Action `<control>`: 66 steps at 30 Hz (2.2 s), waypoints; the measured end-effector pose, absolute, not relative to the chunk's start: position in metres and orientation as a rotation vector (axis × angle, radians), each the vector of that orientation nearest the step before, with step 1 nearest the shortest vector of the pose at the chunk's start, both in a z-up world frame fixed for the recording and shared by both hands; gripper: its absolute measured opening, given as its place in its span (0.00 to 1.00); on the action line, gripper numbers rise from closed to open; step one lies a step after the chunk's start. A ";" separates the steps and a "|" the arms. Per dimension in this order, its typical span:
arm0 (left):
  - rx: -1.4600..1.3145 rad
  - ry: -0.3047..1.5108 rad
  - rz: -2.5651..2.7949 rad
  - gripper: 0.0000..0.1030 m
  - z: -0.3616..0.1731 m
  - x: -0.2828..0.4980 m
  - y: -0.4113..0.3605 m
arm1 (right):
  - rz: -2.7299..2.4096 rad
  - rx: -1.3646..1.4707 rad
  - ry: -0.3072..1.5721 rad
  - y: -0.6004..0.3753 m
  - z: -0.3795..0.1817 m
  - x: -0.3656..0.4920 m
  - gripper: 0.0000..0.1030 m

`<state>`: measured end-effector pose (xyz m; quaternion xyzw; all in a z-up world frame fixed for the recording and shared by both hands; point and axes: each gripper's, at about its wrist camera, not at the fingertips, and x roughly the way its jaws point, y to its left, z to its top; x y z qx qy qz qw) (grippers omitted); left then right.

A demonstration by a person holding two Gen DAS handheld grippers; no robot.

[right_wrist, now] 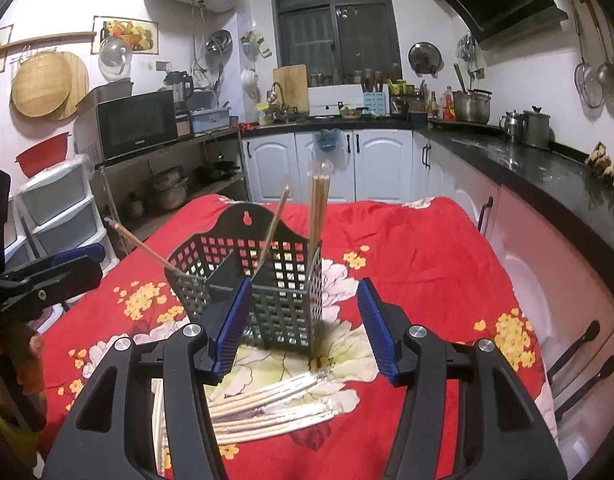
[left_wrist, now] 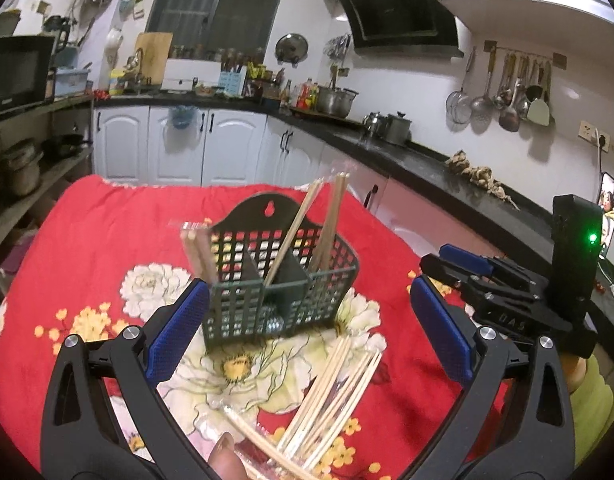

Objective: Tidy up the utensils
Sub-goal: 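Withdraw the right gripper from the caddy toward the chopstick pile, then lower the right gripper onto a loose wooden chopstick and close on it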

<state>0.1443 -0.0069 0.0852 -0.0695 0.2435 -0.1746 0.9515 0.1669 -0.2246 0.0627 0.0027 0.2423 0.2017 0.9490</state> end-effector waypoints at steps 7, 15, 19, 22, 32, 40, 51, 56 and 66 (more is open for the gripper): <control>-0.166 0.536 -0.334 0.90 0.071 0.145 0.006 | 0.424 0.003 0.521 -0.222 0.053 0.164 0.47; -0.227 0.607 -0.337 0.90 0.048 0.149 0.018 | 0.440 0.000 0.546 -0.219 0.044 0.161 0.44; -0.261 0.637 -0.330 0.90 0.038 0.151 0.023 | 0.439 0.001 0.564 -0.221 0.037 0.161 0.44; -0.271 0.657 -0.329 0.90 0.030 0.152 0.025 | 0.439 0.001 0.576 -0.223 0.033 0.160 0.44; -0.284 0.709 -0.333 0.90 0.011 0.154 0.024 | 0.449 -0.014 0.624 -0.222 0.015 0.157 0.44; -0.290 0.759 -0.321 0.87 -0.007 0.158 0.024 | 0.458 -0.043 0.701 -0.218 -0.007 0.161 0.40; -0.282 0.839 -0.322 0.62 -0.028 0.168 0.021 | 0.407 -0.036 0.815 -0.224 -0.035 0.186 0.30; -0.290 0.873 -0.305 0.62 -0.036 0.175 0.023 | 0.375 -0.033 0.854 -0.227 -0.044 0.204 0.29; -0.285 0.905 -0.299 0.50 -0.046 0.190 0.023 | 0.367 0.003 0.953 -0.236 -0.066 0.225 0.12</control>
